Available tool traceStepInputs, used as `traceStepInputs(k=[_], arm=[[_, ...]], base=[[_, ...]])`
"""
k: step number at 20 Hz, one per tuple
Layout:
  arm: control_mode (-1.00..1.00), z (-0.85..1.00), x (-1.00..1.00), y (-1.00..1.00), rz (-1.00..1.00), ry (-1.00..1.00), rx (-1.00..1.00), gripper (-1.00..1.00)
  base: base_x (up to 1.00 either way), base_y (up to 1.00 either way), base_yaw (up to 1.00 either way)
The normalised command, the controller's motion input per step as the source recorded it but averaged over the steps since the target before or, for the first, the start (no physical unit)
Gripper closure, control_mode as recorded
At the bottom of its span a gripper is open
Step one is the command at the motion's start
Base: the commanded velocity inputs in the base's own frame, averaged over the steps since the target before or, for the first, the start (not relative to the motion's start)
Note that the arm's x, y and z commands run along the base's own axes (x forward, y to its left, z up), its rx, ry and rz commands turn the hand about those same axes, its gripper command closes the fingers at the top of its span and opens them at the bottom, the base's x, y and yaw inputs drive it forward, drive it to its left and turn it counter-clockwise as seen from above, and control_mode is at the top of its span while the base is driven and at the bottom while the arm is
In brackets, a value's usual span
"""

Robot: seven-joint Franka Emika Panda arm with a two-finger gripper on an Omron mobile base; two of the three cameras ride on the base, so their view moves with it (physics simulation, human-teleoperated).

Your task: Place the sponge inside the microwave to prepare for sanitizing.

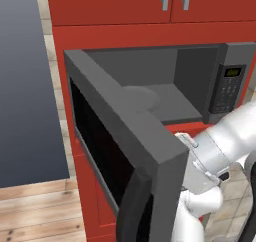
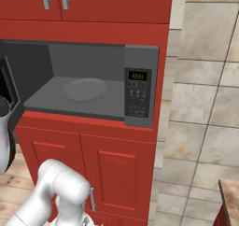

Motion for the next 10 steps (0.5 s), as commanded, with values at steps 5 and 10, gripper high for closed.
traceStepInputs(k=[5, 10], arm=[[-1.0, -0.48, -0.29, 1.0, -0.4, -0.25, 0.01, -1.0], [-1.0, -0.48, -0.1, 0.72, -0.33, -0.22, 0.02, -1.0]], base=[[0.0, 0.0, 0.0], [0.0, 0.0, 0.0]])
